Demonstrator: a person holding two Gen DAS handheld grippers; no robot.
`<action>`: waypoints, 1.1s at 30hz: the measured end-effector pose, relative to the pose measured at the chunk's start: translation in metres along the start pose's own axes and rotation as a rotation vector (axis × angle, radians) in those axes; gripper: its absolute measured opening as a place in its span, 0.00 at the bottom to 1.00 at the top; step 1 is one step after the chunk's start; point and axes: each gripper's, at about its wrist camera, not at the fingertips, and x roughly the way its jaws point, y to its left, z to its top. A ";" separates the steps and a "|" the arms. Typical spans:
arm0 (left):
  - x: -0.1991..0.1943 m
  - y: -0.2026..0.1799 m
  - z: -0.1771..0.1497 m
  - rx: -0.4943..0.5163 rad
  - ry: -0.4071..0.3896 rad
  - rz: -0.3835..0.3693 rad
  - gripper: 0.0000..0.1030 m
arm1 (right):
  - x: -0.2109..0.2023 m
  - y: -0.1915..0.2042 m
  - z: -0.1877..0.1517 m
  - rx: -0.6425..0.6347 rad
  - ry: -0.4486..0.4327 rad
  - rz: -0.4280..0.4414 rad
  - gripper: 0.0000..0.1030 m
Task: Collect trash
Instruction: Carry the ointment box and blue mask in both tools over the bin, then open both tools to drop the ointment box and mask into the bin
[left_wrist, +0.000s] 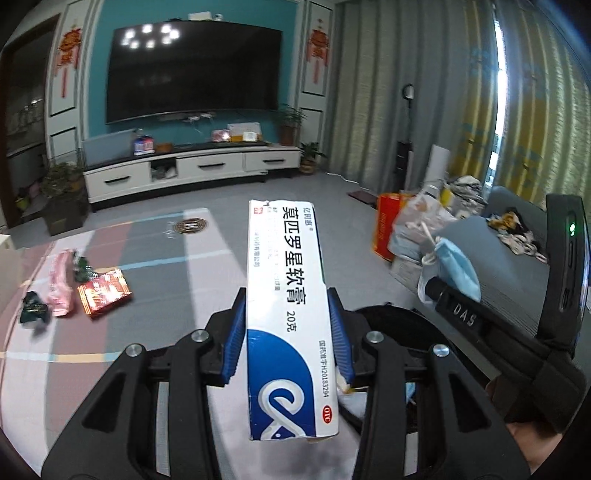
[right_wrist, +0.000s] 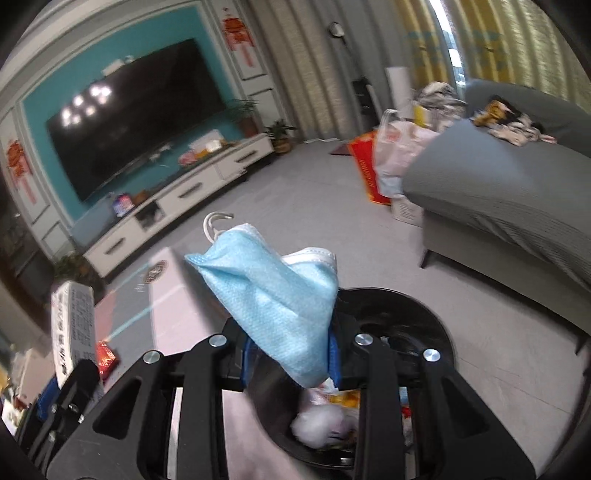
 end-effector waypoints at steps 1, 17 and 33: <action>0.005 -0.006 0.000 0.004 0.010 -0.026 0.41 | 0.000 -0.007 -0.001 0.012 0.004 -0.017 0.30; 0.121 -0.054 -0.036 0.005 0.305 -0.260 0.41 | 0.043 -0.067 -0.020 0.134 0.166 -0.182 0.30; 0.149 -0.032 -0.051 -0.140 0.411 -0.364 0.87 | 0.041 -0.078 -0.021 0.177 0.172 -0.221 0.61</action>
